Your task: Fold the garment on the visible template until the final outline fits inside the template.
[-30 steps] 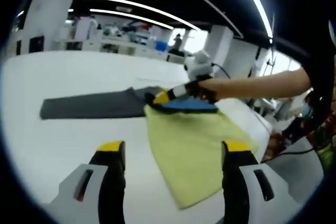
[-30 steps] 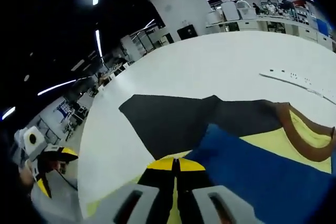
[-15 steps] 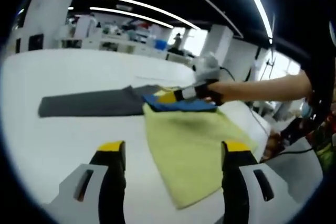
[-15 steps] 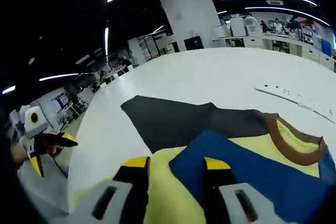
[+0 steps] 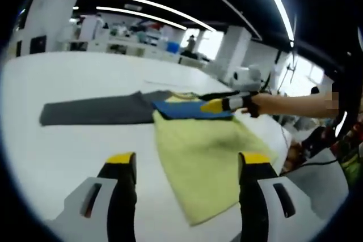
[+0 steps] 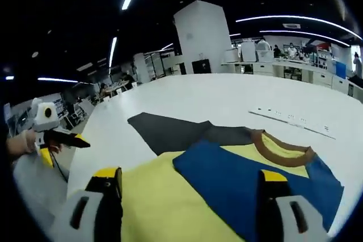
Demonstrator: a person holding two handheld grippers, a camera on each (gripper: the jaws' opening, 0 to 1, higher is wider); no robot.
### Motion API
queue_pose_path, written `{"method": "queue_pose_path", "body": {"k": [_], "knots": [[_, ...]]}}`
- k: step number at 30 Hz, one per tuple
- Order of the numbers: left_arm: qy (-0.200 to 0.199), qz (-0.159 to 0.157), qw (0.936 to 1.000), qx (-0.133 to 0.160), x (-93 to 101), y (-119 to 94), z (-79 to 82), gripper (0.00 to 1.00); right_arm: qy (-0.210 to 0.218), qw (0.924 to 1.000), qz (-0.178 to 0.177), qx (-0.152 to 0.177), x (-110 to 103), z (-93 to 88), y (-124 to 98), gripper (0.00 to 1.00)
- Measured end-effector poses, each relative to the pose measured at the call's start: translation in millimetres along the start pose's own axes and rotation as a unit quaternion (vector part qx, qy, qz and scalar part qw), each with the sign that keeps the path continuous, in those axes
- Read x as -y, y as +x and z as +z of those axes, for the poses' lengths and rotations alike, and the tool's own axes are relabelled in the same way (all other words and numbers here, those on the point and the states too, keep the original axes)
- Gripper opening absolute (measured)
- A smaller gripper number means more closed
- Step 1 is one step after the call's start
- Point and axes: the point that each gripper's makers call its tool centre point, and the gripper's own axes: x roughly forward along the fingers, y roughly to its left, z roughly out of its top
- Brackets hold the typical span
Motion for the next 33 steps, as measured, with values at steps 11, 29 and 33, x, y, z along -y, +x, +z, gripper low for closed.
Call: {"method": "queue_pose_path", "body": {"k": [11, 29, 33], "knots": [[-0.001, -0.003, 1.0000, -0.001, 1.9, 1.0, -0.5, 0.69, 0.017, 0.9989, -0.042, 0.011, 24.0, -10.6, -44.6, 1.00], [-0.017, 0.013, 0.9997, 0.013, -19.9, -0.8, 19.8, 0.67, 0.032, 0.9939, -0.101, 0.031, 51.2, -31.3, -122.0, 1.00], [-0.010, 0.021, 0.9997, 0.006, -40.1, 2.7, 27.1, 0.66, 0.046, 0.9915, -0.118, 0.032, 60.0, -40.9, -141.7, 0.99]]}}
